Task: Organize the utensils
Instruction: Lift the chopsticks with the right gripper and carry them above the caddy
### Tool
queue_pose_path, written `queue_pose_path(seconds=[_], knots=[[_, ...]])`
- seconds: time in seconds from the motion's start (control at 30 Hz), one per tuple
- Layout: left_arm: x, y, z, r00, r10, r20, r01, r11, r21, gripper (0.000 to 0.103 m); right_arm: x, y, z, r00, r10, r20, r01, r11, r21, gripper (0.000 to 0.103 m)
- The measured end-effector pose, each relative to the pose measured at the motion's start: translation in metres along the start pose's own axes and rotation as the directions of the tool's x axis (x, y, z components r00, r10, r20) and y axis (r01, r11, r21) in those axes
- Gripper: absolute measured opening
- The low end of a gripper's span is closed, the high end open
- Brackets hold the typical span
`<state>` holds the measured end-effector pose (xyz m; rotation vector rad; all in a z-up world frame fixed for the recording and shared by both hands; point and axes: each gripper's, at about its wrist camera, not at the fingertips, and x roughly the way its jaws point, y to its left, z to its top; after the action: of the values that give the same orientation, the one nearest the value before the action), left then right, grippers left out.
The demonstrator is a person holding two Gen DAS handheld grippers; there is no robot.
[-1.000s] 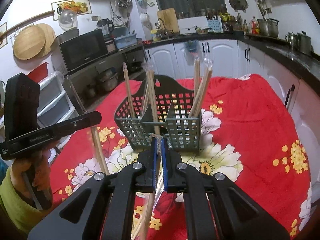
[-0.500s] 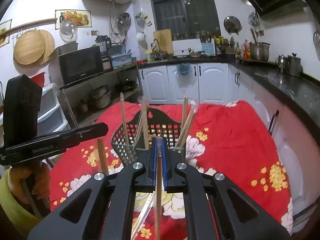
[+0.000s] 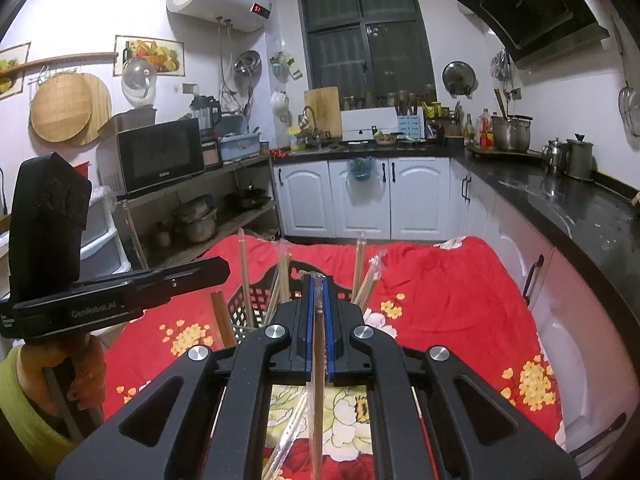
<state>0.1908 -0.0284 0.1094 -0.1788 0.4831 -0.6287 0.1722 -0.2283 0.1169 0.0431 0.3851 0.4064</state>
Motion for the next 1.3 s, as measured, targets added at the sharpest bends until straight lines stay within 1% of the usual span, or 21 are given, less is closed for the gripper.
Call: queue_pose_path(seconds=[0.4, 0.6, 0.9, 1.1, 1.3], knots=[[-0.001, -0.010, 0.023, 0.998, -0.029, 0.048, 0.028, 0.999, 0.026, 0.001, -0.006, -0.001, 0.022, 0.999, -0.004, 0.050, 0.004, 1.000, -0.001, 0.005], [-0.001, -0.010, 0.046, 0.996, -0.034, 0.084, 0.031, 0.999, 0.035, 0.001, -0.015, 0.002, 0.046, 0.993, -0.003, 0.115, 0.004, 1.000, -0.016, 0.005], [-0.007, -0.010, 0.083, 0.991, 0.010, 0.135, -0.021, 0.997, 0.080, 0.001, -0.019, 0.002, 0.087, 0.976, 0.014, 0.217, -0.007, 0.999, -0.033, 0.005], [-0.016, -0.002, 0.103, 0.984, 0.049, 0.172, -0.066, 0.993, 0.095, 0.001, -0.005, 0.005, 0.104, 0.971, 0.029, 0.236, -0.020, 0.999, -0.038, 0.005], [-0.025, 0.009, 0.117, 0.974, 0.090, 0.208, -0.111, 0.990, 0.090, 0.001, 0.010, 0.008, 0.116, 0.968, 0.042, 0.249, -0.031, 0.998, -0.047, 0.005]])
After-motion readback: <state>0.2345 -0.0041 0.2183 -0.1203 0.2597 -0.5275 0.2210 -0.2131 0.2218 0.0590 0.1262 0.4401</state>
